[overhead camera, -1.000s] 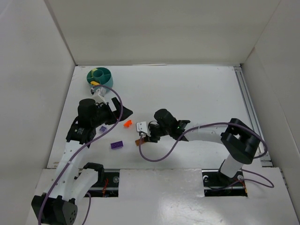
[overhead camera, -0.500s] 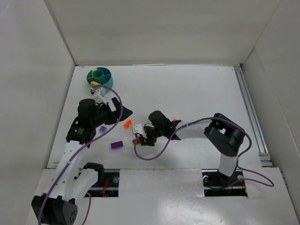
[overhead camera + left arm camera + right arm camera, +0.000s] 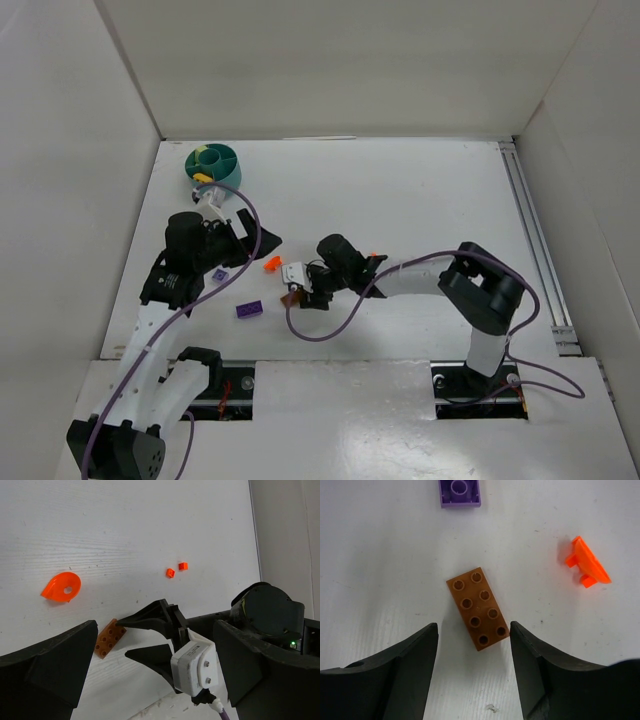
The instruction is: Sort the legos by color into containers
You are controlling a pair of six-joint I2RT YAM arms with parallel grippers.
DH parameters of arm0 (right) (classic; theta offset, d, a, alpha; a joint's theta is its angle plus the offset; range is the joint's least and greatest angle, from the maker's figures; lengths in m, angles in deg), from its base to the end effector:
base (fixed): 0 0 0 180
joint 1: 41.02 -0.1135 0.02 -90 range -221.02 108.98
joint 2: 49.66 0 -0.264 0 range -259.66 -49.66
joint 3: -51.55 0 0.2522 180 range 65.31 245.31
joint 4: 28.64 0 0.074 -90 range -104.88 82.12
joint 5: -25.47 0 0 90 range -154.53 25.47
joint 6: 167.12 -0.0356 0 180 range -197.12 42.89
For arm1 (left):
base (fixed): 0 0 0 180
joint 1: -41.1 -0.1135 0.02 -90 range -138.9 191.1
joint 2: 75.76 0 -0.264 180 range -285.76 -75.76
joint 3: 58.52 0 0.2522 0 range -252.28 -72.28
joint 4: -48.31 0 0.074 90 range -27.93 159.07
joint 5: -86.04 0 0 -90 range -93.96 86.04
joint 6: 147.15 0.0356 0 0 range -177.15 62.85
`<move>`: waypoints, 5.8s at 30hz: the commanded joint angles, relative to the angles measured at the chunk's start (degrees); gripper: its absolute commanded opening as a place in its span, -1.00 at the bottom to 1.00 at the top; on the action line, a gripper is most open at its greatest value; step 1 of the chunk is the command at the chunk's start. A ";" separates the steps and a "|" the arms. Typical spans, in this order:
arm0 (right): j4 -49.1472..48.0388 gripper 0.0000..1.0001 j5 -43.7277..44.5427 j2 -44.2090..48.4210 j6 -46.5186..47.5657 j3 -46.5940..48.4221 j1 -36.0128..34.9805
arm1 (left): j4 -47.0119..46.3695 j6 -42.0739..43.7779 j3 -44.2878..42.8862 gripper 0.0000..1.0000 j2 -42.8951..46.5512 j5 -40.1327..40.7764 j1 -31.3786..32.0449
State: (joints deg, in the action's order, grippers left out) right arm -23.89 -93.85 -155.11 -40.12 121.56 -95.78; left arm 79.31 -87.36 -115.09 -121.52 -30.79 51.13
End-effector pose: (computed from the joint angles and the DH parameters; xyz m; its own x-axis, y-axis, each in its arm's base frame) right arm 0.2027 0.3172 0.1539 0.2611 -0.5398 -0.8003 -0.9652 -0.1594 -0.2074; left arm 0.1772 -0.0477 0.3134 -0.5818 -0.3531 -0.7327 0.3238 0.7259 -0.6069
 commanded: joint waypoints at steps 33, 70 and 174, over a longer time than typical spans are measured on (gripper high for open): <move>4.45 0.08 -11.11 -11.35 3.26 6.15 3.43 | 3.33 1.21 -3.95 1.00 1.28 3.80 0.00; -17.00 -0.70 -8.38 22.39 -16.16 -7.39 13.45 | -16.71 -2.65 3.09 0.74 -3.45 -11.87 10.26; 0.93 1.00 18.07 23.18 -15.02 -4.83 33.32 | 12.38 5.87 -71.10 -0.50 -73.60 30.78 -15.65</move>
State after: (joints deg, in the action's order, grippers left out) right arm -21.71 -74.75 -133.01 -54.85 114.76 -62.78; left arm 90.78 -82.42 -185.88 -196.03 -0.69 35.63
